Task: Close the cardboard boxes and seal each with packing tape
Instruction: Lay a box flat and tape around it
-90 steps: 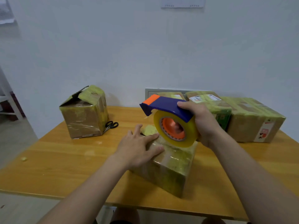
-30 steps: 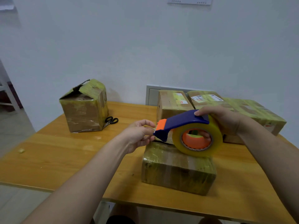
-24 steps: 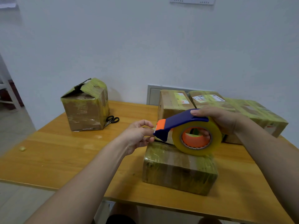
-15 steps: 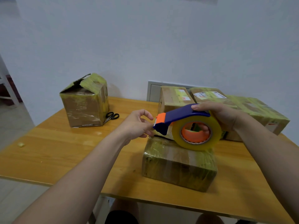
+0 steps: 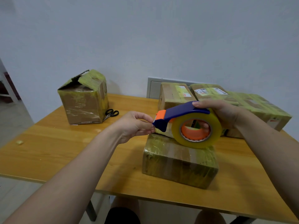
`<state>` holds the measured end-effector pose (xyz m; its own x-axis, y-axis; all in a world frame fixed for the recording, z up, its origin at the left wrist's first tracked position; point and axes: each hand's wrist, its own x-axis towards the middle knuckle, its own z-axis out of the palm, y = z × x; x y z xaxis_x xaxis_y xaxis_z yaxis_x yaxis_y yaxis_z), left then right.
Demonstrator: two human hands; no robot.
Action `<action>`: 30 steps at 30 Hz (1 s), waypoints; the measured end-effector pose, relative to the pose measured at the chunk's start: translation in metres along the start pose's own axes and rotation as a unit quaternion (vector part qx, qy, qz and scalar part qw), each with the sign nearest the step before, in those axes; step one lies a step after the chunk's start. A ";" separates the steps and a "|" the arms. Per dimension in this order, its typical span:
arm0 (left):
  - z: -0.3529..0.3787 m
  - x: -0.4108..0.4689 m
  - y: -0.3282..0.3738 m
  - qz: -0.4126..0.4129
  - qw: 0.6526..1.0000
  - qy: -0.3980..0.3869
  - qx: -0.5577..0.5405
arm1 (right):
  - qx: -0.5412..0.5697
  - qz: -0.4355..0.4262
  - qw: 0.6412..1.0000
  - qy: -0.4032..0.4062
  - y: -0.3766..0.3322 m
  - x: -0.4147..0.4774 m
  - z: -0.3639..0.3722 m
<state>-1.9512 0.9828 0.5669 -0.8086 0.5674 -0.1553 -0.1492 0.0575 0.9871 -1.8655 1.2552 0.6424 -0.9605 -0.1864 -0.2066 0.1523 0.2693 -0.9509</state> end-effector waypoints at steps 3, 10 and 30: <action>-0.001 0.001 -0.007 -0.018 0.999 0.004 -0.032 | -0.009 0.004 1.000 -0.003 -0.004 0.000 -0.002; 0.002 0.000 -0.011 -0.013 0.999 0.030 -0.018 | -0.058 0.045 0.997 -0.024 -0.019 -0.007 -0.008; -0.001 -0.001 -0.003 0.006 0.985 0.064 0.160 | -0.114 0.027 0.993 0.004 -0.020 0.006 0.008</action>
<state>-1.9507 0.9808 0.5645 -0.8773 0.4630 -0.1263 0.0320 0.3191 0.9472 -1.8725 1.2411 0.6585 -0.9545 -0.1585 -0.2526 0.1472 0.4862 -0.8614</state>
